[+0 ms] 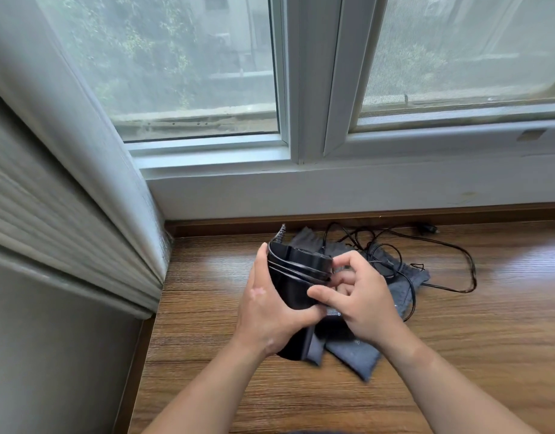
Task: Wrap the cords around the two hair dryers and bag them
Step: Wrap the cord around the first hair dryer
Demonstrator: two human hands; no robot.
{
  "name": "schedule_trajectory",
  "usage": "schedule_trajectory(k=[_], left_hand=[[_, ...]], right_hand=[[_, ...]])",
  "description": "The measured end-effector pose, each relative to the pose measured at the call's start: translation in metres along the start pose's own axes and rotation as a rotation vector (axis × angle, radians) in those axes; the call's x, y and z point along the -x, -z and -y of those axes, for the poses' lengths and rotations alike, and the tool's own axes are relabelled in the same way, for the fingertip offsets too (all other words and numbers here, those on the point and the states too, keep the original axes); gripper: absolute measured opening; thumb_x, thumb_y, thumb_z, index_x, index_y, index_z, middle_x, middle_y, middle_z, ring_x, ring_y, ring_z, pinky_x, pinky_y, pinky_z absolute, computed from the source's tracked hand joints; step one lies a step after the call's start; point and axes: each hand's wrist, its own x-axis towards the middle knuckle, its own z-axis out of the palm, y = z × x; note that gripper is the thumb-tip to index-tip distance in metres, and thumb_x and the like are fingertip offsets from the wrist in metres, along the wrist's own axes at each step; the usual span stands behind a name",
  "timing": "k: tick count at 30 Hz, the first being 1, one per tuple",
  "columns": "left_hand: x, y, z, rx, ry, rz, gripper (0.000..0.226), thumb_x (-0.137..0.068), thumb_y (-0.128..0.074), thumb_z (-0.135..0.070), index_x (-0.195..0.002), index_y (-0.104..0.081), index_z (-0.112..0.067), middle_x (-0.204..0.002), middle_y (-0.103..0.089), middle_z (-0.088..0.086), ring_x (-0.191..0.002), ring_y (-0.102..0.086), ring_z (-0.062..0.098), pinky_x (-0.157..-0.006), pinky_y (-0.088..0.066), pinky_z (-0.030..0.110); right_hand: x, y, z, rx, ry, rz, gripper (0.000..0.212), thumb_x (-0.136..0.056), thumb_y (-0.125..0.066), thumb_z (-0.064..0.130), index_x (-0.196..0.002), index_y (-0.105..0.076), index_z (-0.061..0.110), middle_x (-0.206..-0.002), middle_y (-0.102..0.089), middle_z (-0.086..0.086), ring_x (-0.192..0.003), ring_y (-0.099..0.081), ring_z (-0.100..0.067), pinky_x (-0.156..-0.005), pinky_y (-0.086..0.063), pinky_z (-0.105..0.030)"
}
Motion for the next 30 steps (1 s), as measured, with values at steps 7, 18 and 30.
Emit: schedule_trajectory(k=[7, 18, 30], left_hand=[[-0.003, 0.015, 0.002, 0.179, -0.007, 0.251, 0.126, -0.053, -0.089, -0.055, -0.157, -0.018, -0.045, -0.132, -0.064, -0.017, -0.121, -0.062, 0.003, -0.101, -0.052, 0.026], [0.008, -0.017, -0.003, 0.017, -0.122, -0.048, 0.109, -0.071, -0.082, -0.043, -0.160, -0.021, -0.031, -0.135, -0.061, -0.011, -0.122, -0.058, 0.006, -0.098, -0.044, 0.011], [0.000, 0.000, 0.001, 0.189, 0.055, 0.127, 0.097, -0.060, -0.096, -0.038, -0.136, -0.036, -0.041, -0.109, -0.071, -0.012, -0.101, -0.068, 0.003, -0.081, -0.055, 0.018]], right_hand=[[-0.003, 0.013, 0.009, -0.196, -0.045, 0.241, 0.068, -0.085, -0.078, 0.002, -0.142, -0.051, 0.025, -0.101, -0.080, -0.006, -0.077, -0.076, -0.011, -0.066, -0.056, -0.017], [0.004, -0.006, 0.008, 0.064, 0.028, -0.036, 0.069, -0.062, -0.093, 0.042, -0.121, -0.056, 0.046, -0.092, -0.080, 0.010, -0.065, -0.068, -0.003, -0.071, -0.059, -0.032], [-0.003, -0.001, 0.004, 0.037, 0.122, -0.024, 0.041, -0.080, -0.085, 0.019, -0.115, -0.072, 0.037, -0.073, -0.076, 0.003, -0.054, -0.053, -0.001, -0.059, -0.047, -0.019]])
